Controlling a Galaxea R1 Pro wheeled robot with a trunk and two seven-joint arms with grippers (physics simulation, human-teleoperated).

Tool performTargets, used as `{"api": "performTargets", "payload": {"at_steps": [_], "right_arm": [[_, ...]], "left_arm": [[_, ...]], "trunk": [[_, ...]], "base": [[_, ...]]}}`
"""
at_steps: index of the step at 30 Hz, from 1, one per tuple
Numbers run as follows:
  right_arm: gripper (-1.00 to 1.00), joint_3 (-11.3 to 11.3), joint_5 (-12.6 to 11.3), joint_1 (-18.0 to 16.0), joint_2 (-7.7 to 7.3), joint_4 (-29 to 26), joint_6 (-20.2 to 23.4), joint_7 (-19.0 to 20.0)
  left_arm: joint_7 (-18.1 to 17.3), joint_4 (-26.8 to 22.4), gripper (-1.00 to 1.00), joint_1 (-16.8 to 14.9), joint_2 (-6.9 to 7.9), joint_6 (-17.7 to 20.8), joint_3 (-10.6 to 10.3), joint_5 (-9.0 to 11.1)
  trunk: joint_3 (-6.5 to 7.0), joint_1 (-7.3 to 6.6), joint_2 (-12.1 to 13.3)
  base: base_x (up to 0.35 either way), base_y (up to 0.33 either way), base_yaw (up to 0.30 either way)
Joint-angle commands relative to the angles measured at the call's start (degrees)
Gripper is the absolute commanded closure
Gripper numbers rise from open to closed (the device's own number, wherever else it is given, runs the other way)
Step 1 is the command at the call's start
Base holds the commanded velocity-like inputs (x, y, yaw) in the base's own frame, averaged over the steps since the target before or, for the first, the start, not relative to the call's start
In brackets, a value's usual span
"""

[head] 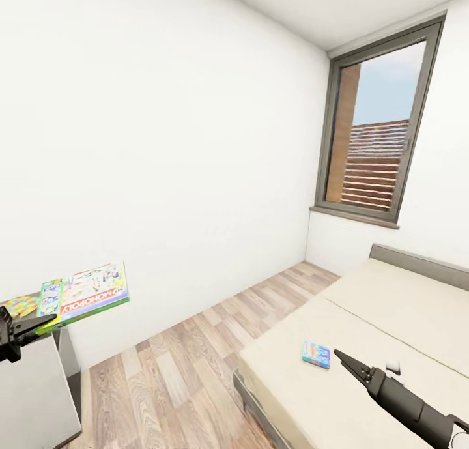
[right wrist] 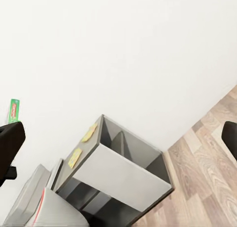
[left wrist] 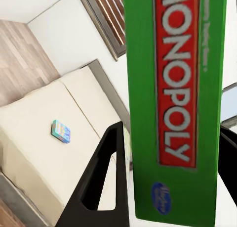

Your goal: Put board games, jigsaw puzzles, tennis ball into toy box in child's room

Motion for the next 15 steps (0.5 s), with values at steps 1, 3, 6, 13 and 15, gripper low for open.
{"api": "performTargets", "payload": {"at_steps": [1, 3, 6, 13, 15], "right_arm": [[-1.00, -0.03, -0.23, 0.01, 0.03, -0.50, 0.41, 0.00], [-1.00, 0.02, -0.23, 0.01, 0.18, -1.64, 0.52, -0.10], [-1.00, 0.65, -0.23, -0.68, 0.62, -2.33, 0.67, -1.47], [-1.00, 7.63, -0.28, -8.12, 1.00, -3.17, 2.69, -7.85], [-1.00, 9.57, -0.27, -9.44, 1.12, -3.24, 2.73, -9.73]], "left_arm": [[-0.28, -1.27, 1.00, -0.06, -0.17, 0.71, -0.41, -0.23], [-0.28, -3.54, 1.00, -0.03, -0.98, 1.02, -2.92, -0.33], [-0.28, -5.53, 1.00, -0.19, -1.75, 1.45, -6.55, -0.35], [-0.28, -9.02, 1.00, -0.45, -2.18, 1.71, -8.83, -0.32], [-0.28, -9.23, 1.00, -0.47, -2.16, 1.68, -8.71, -0.30]], "trunk": [[0.11, -0.21, 0.35], [0.47, -0.65, 1.15], [1.01, -1.31, 2.36], [2.26, -2.85, 5.16], [2.62, -3.29, 5.97]], "base": [[0.000, 0.000, 0.282], [0.000, 0.000, 0.282], [0.000, 0.000, 0.284], [0.000, 0.000, 0.285], [0.000, 0.000, 0.285]]}}
